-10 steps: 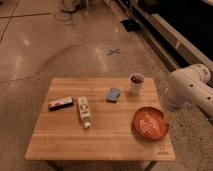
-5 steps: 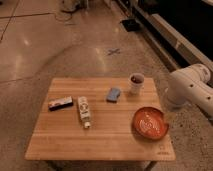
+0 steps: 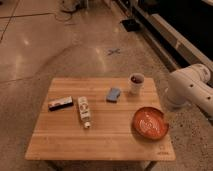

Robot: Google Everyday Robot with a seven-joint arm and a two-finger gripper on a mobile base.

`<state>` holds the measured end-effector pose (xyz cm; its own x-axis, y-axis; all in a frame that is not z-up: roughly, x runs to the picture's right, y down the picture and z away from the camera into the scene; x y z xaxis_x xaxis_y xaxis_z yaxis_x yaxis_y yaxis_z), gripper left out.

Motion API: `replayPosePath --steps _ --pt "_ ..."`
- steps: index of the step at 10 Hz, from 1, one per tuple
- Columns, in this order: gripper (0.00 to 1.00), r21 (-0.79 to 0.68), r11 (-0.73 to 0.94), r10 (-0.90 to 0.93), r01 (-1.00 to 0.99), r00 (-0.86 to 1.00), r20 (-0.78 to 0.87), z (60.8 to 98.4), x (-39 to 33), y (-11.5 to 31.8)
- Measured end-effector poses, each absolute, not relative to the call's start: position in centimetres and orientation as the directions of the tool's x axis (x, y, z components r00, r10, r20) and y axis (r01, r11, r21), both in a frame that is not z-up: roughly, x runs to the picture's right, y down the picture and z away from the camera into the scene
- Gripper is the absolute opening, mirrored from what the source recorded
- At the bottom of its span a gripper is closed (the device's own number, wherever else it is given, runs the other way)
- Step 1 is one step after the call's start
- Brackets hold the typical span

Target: Wipe the white sponge on the table

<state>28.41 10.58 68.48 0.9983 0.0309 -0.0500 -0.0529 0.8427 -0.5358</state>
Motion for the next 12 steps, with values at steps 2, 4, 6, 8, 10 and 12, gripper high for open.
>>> replayPosePath --steps 2,4,6,8,10,12 --pt "0.65 -0.536 0.843 0.031 -0.053 0.998 -0.05 68.5 28.4 10.6" --pt "0.65 -0.534 0.844 0.029 -0.05 0.998 -0.047 68.5 28.4 10.4" --pt "0.65 -0.518 0.855 -0.021 0.025 1.0 0.014 69.3 27.1 9.4" --pt "0.65 -0.458 0.859 -0.17 0.23 0.971 0.168 71.7 22.4 7.4" --pt "0.65 -0.414 0.829 -0.282 0.376 0.92 0.271 74.4 18.9 6.5" --pt "0.65 -0.379 0.777 -0.391 0.503 0.857 0.335 78.5 16.5 5.7"
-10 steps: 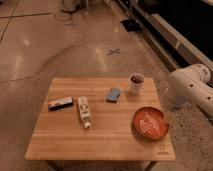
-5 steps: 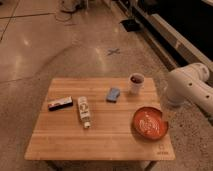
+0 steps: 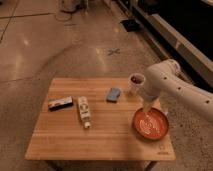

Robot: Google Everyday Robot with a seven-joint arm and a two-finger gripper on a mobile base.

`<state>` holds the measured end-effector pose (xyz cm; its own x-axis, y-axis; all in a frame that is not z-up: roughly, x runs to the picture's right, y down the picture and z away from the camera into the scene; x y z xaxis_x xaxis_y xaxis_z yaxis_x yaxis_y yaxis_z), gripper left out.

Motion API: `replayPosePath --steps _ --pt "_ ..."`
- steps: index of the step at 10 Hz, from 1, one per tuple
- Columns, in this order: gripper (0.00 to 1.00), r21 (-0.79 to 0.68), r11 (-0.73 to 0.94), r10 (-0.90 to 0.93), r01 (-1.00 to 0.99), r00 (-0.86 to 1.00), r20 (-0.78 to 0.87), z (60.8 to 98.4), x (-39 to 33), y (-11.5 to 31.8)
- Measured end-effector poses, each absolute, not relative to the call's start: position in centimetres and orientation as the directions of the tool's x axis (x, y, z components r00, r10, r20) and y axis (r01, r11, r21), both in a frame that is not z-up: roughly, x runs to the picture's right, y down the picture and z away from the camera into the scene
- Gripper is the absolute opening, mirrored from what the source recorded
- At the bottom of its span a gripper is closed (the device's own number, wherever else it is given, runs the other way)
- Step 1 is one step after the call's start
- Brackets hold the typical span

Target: Wipe the white sponge on the table

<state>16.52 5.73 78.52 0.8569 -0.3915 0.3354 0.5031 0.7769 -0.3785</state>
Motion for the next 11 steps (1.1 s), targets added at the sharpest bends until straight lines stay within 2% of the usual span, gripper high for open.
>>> replayPosePath --steps 4,11 --pt "0.65 -0.342 0.697 -0.511 0.63 0.771 0.38 85.8 12.1 2.4" --pt "0.65 -0.27 0.592 -0.621 0.759 0.644 0.447 92.6 6.3 0.3"
